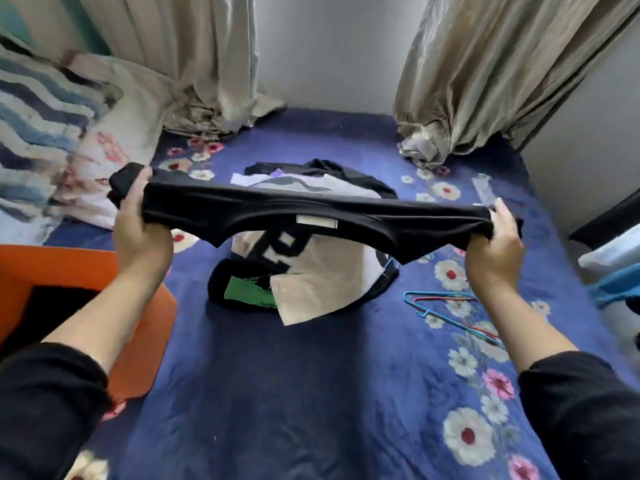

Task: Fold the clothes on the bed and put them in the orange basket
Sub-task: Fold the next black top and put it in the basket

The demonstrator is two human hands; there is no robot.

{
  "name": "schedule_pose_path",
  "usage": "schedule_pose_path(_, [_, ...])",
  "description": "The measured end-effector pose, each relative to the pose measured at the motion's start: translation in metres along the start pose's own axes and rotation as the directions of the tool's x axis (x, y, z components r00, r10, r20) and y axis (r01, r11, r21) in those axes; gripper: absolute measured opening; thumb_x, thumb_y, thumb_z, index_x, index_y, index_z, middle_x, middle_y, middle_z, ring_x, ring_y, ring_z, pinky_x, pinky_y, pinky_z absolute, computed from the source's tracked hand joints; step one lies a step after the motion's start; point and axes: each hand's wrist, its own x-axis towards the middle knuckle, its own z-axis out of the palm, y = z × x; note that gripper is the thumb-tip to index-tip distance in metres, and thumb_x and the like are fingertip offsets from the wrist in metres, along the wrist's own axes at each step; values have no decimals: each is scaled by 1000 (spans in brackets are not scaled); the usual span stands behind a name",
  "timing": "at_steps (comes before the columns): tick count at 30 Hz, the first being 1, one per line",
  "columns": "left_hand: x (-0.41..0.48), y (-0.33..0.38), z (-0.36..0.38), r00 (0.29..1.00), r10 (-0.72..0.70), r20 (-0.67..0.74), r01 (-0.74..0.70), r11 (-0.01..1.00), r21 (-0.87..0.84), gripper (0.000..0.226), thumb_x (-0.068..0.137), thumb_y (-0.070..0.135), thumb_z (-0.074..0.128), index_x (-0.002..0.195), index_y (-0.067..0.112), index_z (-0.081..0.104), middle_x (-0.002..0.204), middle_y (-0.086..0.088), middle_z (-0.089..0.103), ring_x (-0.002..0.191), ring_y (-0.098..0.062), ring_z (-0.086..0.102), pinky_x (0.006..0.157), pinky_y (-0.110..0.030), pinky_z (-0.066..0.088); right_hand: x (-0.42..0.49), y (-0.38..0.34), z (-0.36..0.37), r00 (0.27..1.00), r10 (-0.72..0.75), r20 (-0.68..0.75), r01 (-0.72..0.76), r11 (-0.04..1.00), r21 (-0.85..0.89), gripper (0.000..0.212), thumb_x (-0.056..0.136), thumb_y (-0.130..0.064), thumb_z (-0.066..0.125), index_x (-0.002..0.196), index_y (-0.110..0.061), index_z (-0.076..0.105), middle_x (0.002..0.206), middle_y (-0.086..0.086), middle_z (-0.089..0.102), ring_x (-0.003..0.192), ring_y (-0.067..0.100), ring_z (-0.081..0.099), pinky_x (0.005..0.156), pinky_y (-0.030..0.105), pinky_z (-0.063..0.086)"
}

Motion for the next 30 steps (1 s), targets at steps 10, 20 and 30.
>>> schedule_pose_path(10, [-217, -181, -33, 832, -503, 234, 255, 721, 644, 83, 73, -18, 47, 149, 10, 33, 142, -31, 38, 133, -43, 33, 109, -51, 30, -161, 176, 26, 807, 403, 432, -92, 808, -582, 52, 88, -7, 50, 138, -22, 53, 159, 4, 23, 139, 32, 33, 112, 44, 31])
schedule_pose_path(20, [-274, -254, -23, 509, -831, 222, 168, 350, 922, 79, 94, 14, 45, 154, 22, -5, 161, -8, 5, 147, -28, -4, 114, -54, 17, -258, 252, 60, 459, 658, 597, 148, 606, -782, 57, 102, -29, 32, 154, -30, 9, 163, 6, -1, 149, 31, -2, 119, 40, 12])
schedule_pose_path(30, [-310, -223, 69, 697, -552, 458, -60, 592, 804, 83, 80, 5, 59, 152, 10, 17, 159, -19, -7, 147, -33, -7, 118, -45, 7, -242, 290, 62, 636, 766, 91, -686, 616, -387, 4, 87, -10, 51, 91, -11, 52, 91, 10, 53, 84, 27, 48, 71, 33, 35])
